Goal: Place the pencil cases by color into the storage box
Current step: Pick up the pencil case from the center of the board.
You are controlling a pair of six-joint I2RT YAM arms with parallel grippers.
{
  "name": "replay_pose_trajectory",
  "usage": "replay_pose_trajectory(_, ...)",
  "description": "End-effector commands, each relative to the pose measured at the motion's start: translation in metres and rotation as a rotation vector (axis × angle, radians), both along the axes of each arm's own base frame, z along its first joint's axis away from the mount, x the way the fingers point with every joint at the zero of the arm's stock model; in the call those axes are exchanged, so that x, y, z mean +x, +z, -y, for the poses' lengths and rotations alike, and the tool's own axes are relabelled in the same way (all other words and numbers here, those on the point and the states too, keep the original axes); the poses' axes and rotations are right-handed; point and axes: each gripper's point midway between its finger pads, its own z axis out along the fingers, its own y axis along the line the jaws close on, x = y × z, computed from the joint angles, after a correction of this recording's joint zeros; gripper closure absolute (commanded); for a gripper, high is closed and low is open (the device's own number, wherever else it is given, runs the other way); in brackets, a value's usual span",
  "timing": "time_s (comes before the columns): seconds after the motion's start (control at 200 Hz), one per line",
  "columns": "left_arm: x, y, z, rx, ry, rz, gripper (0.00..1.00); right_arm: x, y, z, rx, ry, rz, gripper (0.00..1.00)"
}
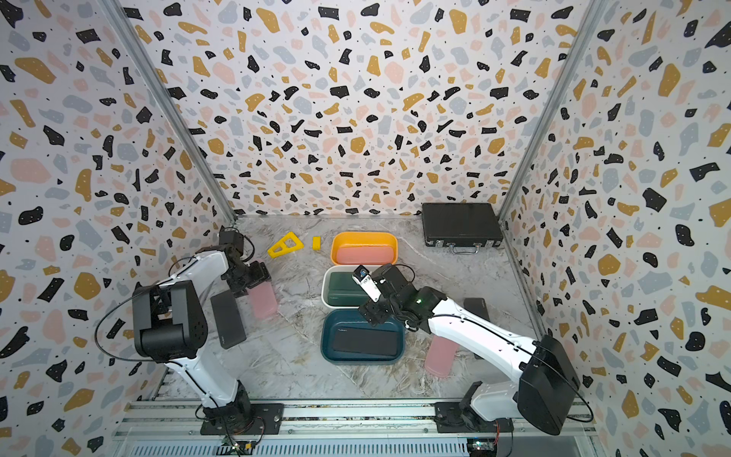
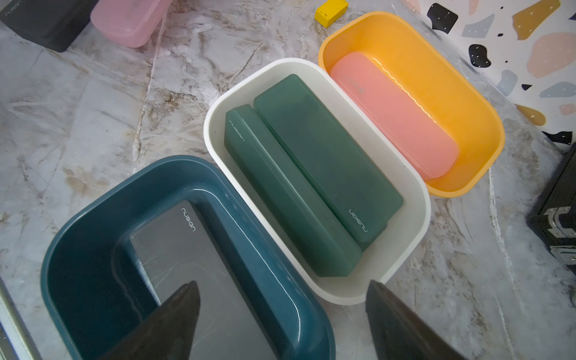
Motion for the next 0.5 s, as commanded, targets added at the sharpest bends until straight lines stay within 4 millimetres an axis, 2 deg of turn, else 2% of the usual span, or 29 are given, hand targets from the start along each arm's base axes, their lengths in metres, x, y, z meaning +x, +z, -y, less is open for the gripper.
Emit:
replay_pose_trajectory(0.0,0.005,0.024,0.008,0.027,-0.071,0.068,0.26,-0.005,0.011,0.004,0.02,-0.021,-0.009,0.11)
replay_pose_trajectory(0.085,0.007,0.042,0.017,0.054,-0.128,0.112,0.26,-0.006,0.014,0.003,0.033,-0.024,-0.026,0.12)
replay_pose_trajectory(0.245,0.009,0.081,0.045,0.101,-0.278,0.225,0.26,-0.007,0.028,-0.002,0.087,-0.031,-0.102,0.13)
replay_pose_trajectory(0.35,0.005,0.109,0.067,0.127,-0.393,0.307,0.27,-0.004,0.047,-0.005,0.189,-0.047,-0.185,0.17)
replay_pose_trajectory(0.496,-0.011,0.141,0.101,0.146,-0.571,0.414,0.27,0.001,0.081,-0.01,0.348,-0.037,-0.28,0.22)
